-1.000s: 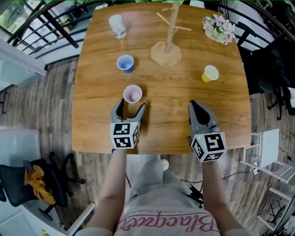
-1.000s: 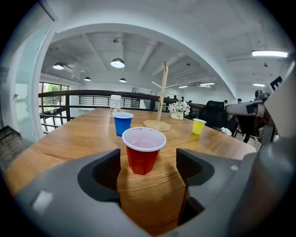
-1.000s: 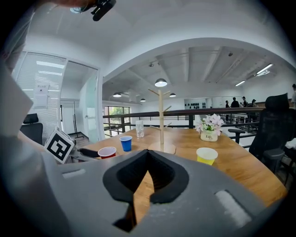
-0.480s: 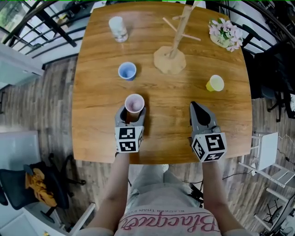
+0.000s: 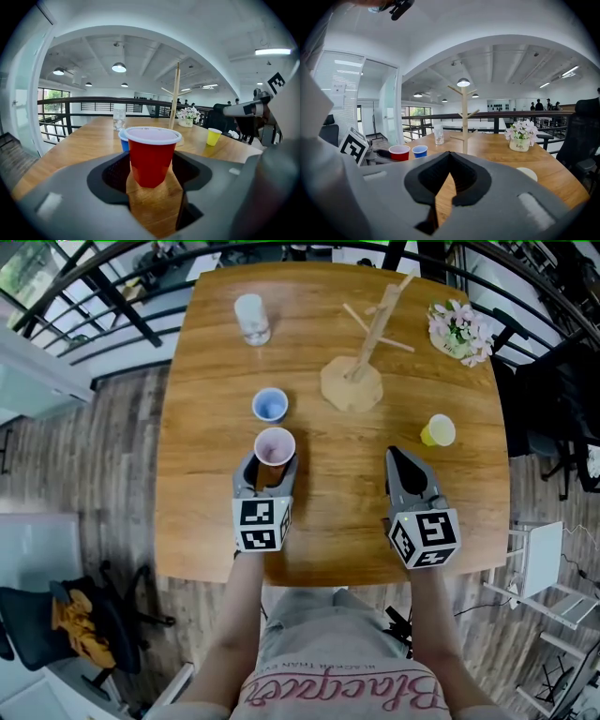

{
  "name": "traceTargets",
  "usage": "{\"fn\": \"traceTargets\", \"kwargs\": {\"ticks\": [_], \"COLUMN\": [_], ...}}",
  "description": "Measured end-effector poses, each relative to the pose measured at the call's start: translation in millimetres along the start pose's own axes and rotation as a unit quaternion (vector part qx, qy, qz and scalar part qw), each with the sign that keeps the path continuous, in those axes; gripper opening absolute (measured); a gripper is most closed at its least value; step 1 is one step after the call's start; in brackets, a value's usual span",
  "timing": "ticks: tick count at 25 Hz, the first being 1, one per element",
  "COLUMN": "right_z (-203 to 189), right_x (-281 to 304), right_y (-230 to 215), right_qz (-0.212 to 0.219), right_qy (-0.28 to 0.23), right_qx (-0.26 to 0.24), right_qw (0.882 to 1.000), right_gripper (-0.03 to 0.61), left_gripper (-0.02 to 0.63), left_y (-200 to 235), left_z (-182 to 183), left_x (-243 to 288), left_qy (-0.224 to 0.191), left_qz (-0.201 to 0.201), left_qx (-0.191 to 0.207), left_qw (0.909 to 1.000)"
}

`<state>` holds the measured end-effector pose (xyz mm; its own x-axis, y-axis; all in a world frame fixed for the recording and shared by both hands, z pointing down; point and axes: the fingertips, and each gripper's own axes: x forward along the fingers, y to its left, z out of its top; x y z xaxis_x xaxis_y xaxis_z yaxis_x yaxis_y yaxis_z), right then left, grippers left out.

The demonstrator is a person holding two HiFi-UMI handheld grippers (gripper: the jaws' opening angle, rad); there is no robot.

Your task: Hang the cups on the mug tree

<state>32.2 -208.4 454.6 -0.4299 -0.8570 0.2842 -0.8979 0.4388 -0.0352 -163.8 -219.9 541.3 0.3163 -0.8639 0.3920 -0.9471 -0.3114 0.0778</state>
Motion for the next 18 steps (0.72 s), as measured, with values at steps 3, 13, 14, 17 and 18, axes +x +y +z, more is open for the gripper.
{"fn": "traceTargets", "kwargs": {"ticks": [3,13,14,17,18], "right_z": [12.5,47.8,50.4,60.9,66.5], "right_x": [0.4,-13.3,-15.7,-22.7,-24.2], "right_y": [-1.3,-9.4,-9.7,-12.5,-14.4], "right_qz": [0.0,0.001,0.004,0.011,0.014], "right_qy": [-0.012,-0.05,-0.053,-0.065,-0.071], "right_qx": [-0.004,-0.013,-0.015,-0.02,-0.022], "right_qw": [1.0,0.999,0.998,0.998,0.997], "right_gripper": [0.002,0.001,0.002,0.002,0.002], "left_gripper": [0.291,0.291,0.291,0.291,0.29], "left_y": [1.0,-0.4,-1.2,-4.5,-5.4], "left_z": [14.3,58.8,63.4,77.6,84.1], "left_x": [-2.2,-22.1,-25.8,-36.8,-39.6], "left_qy": [-0.013,-0.06,-0.066,-0.085,-0.092], "left_qz": [0.003,0.026,0.03,0.045,0.05], "left_qx": [0.004,0.01,0.009,0.011,0.013], "left_qw": [0.9999,0.9978,0.9973,0.9953,0.9944]}}
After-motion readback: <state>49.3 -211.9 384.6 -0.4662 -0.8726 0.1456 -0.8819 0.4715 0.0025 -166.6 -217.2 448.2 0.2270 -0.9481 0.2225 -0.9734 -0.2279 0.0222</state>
